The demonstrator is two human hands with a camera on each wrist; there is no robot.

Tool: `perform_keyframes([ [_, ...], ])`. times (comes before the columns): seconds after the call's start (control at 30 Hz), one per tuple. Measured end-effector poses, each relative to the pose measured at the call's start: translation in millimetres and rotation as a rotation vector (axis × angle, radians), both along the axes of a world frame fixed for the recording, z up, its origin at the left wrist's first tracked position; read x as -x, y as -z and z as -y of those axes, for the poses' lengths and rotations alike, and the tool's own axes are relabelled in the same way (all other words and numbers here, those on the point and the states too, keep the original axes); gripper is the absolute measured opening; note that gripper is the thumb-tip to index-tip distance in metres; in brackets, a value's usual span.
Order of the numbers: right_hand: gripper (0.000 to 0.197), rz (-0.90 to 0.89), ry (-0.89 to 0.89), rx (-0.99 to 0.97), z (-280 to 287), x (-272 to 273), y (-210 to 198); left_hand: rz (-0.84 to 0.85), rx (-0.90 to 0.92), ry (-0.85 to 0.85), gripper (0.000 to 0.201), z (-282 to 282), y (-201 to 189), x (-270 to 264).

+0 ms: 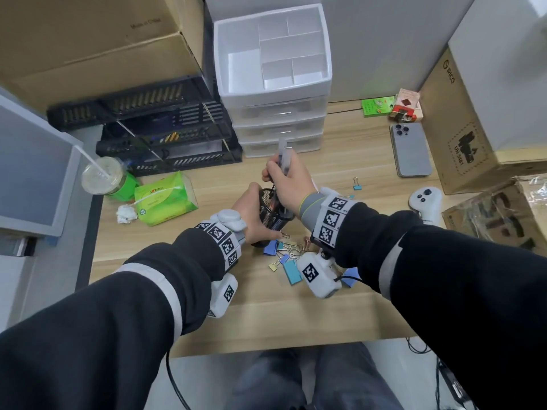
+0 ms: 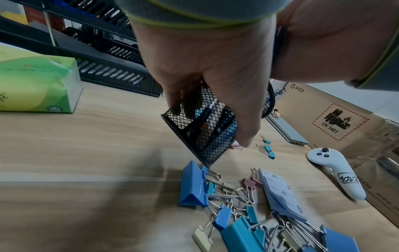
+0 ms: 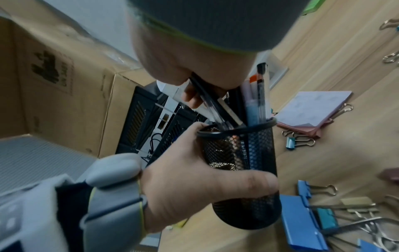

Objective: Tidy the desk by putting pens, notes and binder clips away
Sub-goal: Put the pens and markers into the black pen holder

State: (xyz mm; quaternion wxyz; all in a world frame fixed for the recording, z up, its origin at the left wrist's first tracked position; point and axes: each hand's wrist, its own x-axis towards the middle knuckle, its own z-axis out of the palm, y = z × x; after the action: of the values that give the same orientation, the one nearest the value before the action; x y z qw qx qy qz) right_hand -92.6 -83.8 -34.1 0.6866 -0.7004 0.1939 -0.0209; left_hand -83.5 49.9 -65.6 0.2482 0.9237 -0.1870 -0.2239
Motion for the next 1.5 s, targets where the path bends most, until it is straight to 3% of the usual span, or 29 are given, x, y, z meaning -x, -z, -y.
perform_keyframes([
  [0.23, 0.034, 0.013, -0.033, 0.286, 6.0, 13.2, 2.5, -0.013, 0.029, -0.004, 0.089, 1.2, -1.9, -0.3],
  [0.3, 0.033, 0.031, -0.030, 0.363, 9.6, 13.0, 3.8, -0.006, 0.041, 0.003, 0.088, 1.3, -3.3, -0.6],
  [0.43, 0.014, 0.031, -0.088, 0.532, 17.0, 11.2, 4.5, -0.004, 0.048, 0.014, 0.087, 0.4, -2.6, 0.1],
  [0.57, 0.025, 0.063, -0.128, 0.519, 25.8, 11.2, -0.9, -0.008, 0.034, 0.016, 0.088, 1.5, -3.2, -0.1],
  [0.67, 0.021, 0.092, -0.139, 0.640, 33.7, 9.7, -6.6, -0.010, 0.044, 0.018, 0.087, 2.7, -4.3, -0.8],
  [0.77, 0.030, 0.149, -0.075, 0.758, 43.8, 5.9, -10.5, -0.010, 0.055, 0.011, 0.087, 2.6, -4.4, -2.7],
  [0.87, 0.044, 0.030, -0.095, 0.709, 51.7, 2.4, -4.1, -0.014, 0.048, 0.012, 0.088, 1.7, -4.9, -5.1],
  [0.97, 0.048, -0.075, -0.272, 0.620, 50.2, 7.1, 4.5, -0.013, 0.051, 0.018, 0.088, 2.2, -5.3, -7.4],
  [1.23, 0.062, -0.157, -0.466, 0.502, 43.6, 15.8, 15.9, -0.030, 0.042, 0.041, 0.087, 2.7, -2.8, -8.3],
  [1.33, 0.070, -0.171, -0.293, 0.256, 53.4, 17.2, 17.0, -0.021, 0.054, 0.044, 0.087, 2.9, -3.3, -10.1],
  [1.4, 0.085, -0.205, -0.156, 0.132, 64.7, 17.8, 20.2, -0.012, 0.072, 0.040, 0.089, 4.6, -4.8, -12.3],
  [1.5, 0.109, -0.290, -0.212, 0.192, 81.9, 26.7, 26.7, -0.007, 0.093, 0.026, 0.089, 7.3, -6.3, -15.6],
])
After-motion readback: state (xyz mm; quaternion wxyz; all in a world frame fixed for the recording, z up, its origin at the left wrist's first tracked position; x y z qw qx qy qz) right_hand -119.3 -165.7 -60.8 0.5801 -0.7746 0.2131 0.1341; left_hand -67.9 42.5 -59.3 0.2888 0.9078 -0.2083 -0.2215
